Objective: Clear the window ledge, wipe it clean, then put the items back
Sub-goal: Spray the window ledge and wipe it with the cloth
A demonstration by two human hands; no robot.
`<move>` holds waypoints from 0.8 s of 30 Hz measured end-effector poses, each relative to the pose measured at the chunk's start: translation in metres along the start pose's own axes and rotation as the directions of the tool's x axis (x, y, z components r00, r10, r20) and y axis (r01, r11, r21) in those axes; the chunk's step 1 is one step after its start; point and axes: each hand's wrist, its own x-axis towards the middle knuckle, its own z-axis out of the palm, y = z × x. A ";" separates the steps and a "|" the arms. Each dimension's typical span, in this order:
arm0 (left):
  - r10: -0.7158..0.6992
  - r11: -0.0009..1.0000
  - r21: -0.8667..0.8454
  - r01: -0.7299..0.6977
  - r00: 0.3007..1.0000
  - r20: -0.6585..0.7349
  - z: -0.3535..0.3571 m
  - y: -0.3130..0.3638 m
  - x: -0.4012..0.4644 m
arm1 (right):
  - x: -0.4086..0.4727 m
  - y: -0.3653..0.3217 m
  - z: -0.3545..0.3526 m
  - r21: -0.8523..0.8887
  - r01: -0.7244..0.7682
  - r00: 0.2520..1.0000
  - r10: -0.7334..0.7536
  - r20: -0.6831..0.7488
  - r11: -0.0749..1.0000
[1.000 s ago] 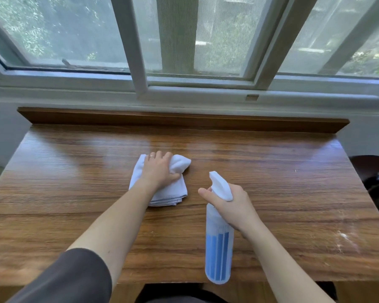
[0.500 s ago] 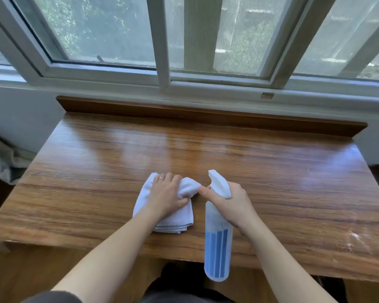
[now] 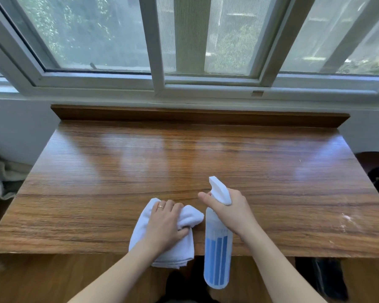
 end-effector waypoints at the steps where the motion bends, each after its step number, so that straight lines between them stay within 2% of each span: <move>1: 0.005 1.000 -0.001 -0.005 1.000 -0.011 0.000 -0.001 0.001 | -0.001 0.001 0.002 0.003 -0.003 1.000 0.003 -0.006 1.000; 6: 0.004 1.000 0.003 -0.004 1.000 0.002 -0.007 -0.005 0.020 | -0.008 0.002 0.007 -0.012 0.010 1.000 -0.011 -0.016 1.000; 15: -0.166 0.986 0.043 0.161 0.975 0.148 -0.020 -0.014 0.083 | -0.021 0.016 0.004 -0.005 -0.014 1.000 0.014 -0.024 1.000; 20: -0.164 0.986 0.031 0.163 0.986 0.037 -0.014 -0.011 0.078 | -0.023 0.027 -0.014 -0.028 -0.023 0.999 0.022 -0.028 0.999; 24: -0.168 0.984 0.060 0.167 0.986 0.013 -0.015 -0.004 0.062 | -0.024 0.037 -0.023 -0.037 -0.031 0.999 0.030 -0.037 0.999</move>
